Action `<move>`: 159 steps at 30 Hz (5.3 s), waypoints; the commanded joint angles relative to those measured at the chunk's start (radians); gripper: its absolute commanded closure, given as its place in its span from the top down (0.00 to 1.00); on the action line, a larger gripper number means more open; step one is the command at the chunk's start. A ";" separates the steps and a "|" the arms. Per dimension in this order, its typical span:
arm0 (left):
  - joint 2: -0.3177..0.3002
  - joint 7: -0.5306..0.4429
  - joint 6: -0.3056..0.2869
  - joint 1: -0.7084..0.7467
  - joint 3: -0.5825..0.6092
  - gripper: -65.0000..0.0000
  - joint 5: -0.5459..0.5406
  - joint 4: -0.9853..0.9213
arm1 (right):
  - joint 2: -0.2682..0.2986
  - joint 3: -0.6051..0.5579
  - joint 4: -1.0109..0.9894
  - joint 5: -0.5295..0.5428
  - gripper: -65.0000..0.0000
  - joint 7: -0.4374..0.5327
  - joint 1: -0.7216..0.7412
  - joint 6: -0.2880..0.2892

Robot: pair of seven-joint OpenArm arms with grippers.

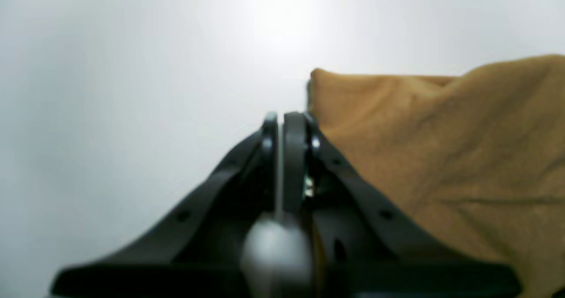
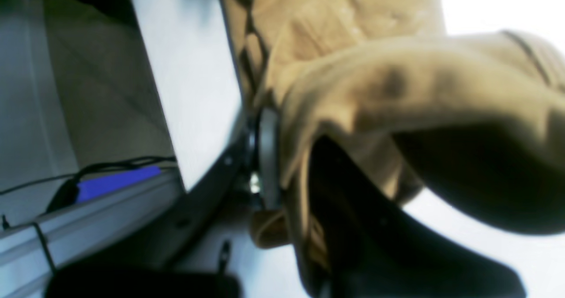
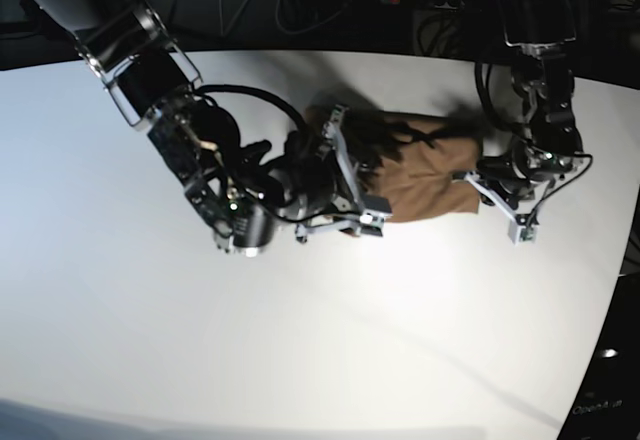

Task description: Fold the T-shirt properly

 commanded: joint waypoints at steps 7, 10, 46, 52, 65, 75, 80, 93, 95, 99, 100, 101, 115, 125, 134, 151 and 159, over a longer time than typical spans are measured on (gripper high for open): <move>0.004 0.068 -0.006 0.012 0.038 0.03 -0.002 -0.017 | -0.080 0.002 0.018 0.014 0.00 -0.022 0.047 0.001; 0.004 0.068 -0.006 0.015 0.038 0.03 -0.002 -0.017 | -0.095 0.002 0.018 0.014 0.00 -0.021 0.056 0.001; 0.004 0.069 -0.011 0.068 0.074 0.04 -0.003 0.057 | -0.240 -0.081 -0.047 0.012 0.83 -0.012 0.085 0.001; 0.003 0.069 -0.011 0.068 0.072 0.04 -0.002 0.055 | -0.241 -0.087 -0.047 0.014 0.85 -0.012 0.090 0.001; -0.017 0.069 -0.012 0.087 0.066 0.04 -0.002 0.077 | -0.080 -0.081 -0.045 0.014 0.31 -0.013 0.142 0.003; -0.034 0.150 -0.012 0.096 0.063 0.04 -0.003 0.209 | 0.053 -0.096 -0.045 0.014 0.00 0.076 0.128 0.006; -0.032 0.180 -0.012 0.096 0.063 0.04 -0.003 0.220 | 0.046 -0.161 -0.045 0.014 0.00 0.129 0.116 0.006; -0.034 0.276 -0.014 0.101 -0.026 0.03 -0.011 0.338 | -0.002 -0.431 -0.252 0.012 0.00 0.372 0.127 0.006; -0.034 0.315 -0.014 0.102 -0.040 0.03 -0.011 0.388 | -0.003 -0.431 -0.258 0.012 0.00 0.370 0.127 0.006; -0.034 0.379 -0.014 0.137 -0.040 0.03 -0.011 0.493 | -0.002 -0.431 -0.255 0.012 0.00 0.369 0.131 0.006; -0.031 0.382 -0.014 0.145 -0.038 0.03 -0.011 0.513 | -0.002 -0.431 -0.255 0.012 0.00 0.369 0.142 0.006; -0.026 0.385 -0.014 0.154 -0.038 0.03 -0.011 0.523 | -0.002 -0.431 -0.255 0.012 0.00 0.366 0.148 0.006; 0.049 0.376 -0.015 0.226 0.031 0.03 -0.014 0.530 | -0.005 -0.423 -0.105 0.014 0.00 0.155 0.222 0.003; 0.113 0.302 -0.014 0.274 0.134 0.03 -0.011 0.526 | 0.027 -0.426 -0.105 0.014 0.00 0.132 0.276 0.005; 0.106 0.407 -0.014 0.210 0.127 0.03 -0.178 0.565 | 0.049 -0.428 -0.105 0.014 0.00 0.099 0.282 0.006; -0.029 0.505 -0.006 0.121 -0.112 0.03 -0.660 0.623 | 0.119 -0.425 -0.103 0.014 0.00 0.091 0.286 0.003; 0.054 0.511 -0.005 0.019 -0.110 0.03 -0.688 0.606 | 0.127 -0.423 -0.103 0.014 0.00 0.091 0.277 0.003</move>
